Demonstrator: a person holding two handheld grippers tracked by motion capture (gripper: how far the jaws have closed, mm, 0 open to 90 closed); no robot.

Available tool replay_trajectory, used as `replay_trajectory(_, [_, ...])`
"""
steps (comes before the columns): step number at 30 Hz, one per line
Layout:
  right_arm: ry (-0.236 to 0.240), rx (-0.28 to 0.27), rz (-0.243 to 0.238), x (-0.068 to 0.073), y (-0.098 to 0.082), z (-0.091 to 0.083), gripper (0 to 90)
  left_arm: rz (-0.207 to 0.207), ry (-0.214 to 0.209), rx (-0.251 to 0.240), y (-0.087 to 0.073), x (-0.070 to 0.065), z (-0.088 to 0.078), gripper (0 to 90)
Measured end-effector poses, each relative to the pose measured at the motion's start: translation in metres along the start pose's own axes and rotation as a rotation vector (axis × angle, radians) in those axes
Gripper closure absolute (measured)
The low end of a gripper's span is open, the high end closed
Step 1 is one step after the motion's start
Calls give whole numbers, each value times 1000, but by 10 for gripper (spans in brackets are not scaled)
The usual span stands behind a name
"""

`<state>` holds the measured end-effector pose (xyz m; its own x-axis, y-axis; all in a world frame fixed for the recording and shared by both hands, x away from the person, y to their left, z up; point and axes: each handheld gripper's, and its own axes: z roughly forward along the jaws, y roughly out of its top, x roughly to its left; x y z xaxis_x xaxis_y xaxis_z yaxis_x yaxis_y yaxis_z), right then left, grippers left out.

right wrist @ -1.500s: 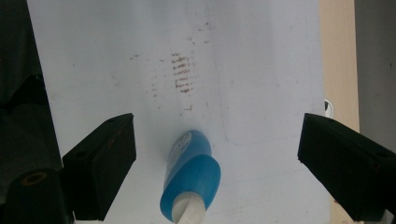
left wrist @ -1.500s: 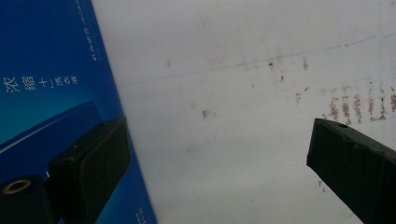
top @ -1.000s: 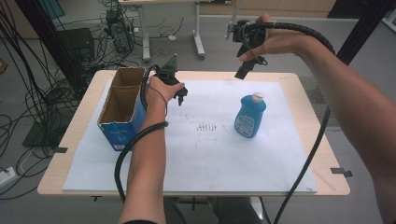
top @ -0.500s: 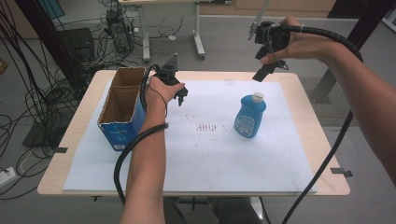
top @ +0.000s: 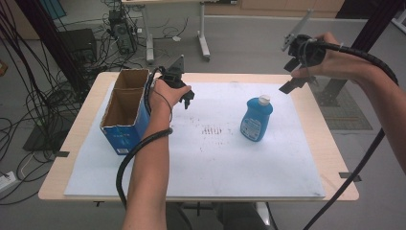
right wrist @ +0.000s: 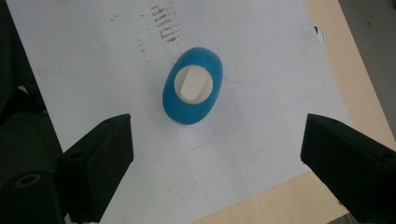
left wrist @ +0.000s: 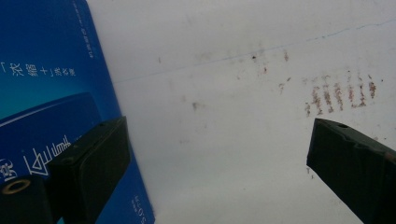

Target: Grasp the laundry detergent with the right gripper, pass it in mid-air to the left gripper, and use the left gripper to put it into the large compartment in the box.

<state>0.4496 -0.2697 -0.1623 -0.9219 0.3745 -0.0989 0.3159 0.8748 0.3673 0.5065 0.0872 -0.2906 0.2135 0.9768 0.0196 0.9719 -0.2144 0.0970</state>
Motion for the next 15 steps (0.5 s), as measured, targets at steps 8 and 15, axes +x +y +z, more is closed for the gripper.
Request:
replay_trajectory(8, [-10, -54, 60, 7, -34, 11, 92, 8, 1, -13, -1, 0, -5, 66])
replay_trajectory(15, [-38, -104, 121, 13, -60, 25, 85, 17, 6, -17, -3, 0, -7, 66])
